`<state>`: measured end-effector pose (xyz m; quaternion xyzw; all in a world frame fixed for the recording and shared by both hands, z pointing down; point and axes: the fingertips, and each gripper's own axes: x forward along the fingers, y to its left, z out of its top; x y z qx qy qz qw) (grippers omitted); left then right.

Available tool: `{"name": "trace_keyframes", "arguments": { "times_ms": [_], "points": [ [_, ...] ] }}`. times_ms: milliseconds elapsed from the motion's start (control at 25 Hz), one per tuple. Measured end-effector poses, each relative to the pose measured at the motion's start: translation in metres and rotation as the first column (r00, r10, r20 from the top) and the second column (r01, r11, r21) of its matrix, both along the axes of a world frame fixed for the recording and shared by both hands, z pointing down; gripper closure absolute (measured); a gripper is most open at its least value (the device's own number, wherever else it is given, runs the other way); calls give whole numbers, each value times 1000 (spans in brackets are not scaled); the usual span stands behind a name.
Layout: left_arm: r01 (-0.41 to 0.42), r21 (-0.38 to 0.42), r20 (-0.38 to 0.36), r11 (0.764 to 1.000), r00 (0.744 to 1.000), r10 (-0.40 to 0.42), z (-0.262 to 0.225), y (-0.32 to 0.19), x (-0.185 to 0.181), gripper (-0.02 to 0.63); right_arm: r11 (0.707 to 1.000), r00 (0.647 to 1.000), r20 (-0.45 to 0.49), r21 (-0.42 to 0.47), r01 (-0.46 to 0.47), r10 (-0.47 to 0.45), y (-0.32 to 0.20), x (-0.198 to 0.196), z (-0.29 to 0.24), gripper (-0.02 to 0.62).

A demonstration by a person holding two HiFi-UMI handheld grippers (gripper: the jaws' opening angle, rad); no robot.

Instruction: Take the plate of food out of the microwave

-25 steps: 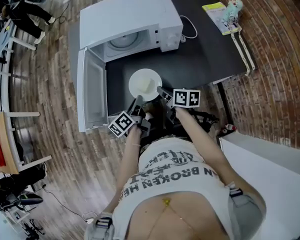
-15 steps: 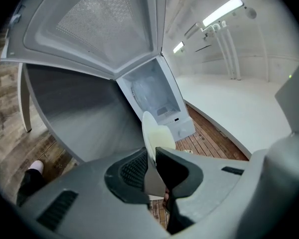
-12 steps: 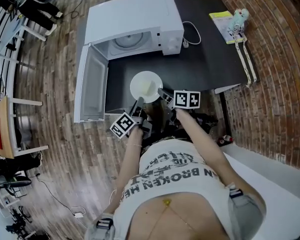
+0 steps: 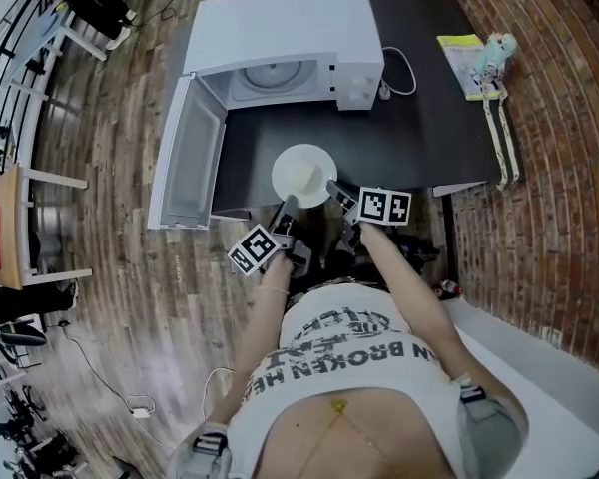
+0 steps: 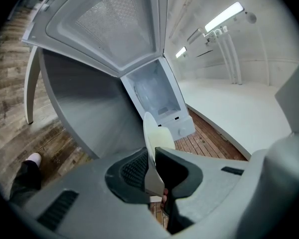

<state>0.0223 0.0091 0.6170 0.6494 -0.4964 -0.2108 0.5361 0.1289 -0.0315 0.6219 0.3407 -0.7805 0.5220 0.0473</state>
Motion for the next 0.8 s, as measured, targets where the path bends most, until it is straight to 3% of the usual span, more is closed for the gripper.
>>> {"name": "trace_keyframes", "arguments": {
  "times_ms": [800],
  "points": [
    [2,-13,15,1000,1000,-2,3,3,3,561,1000,1000,14,-15,-11,11,4,4,4,538]
  ]
}}
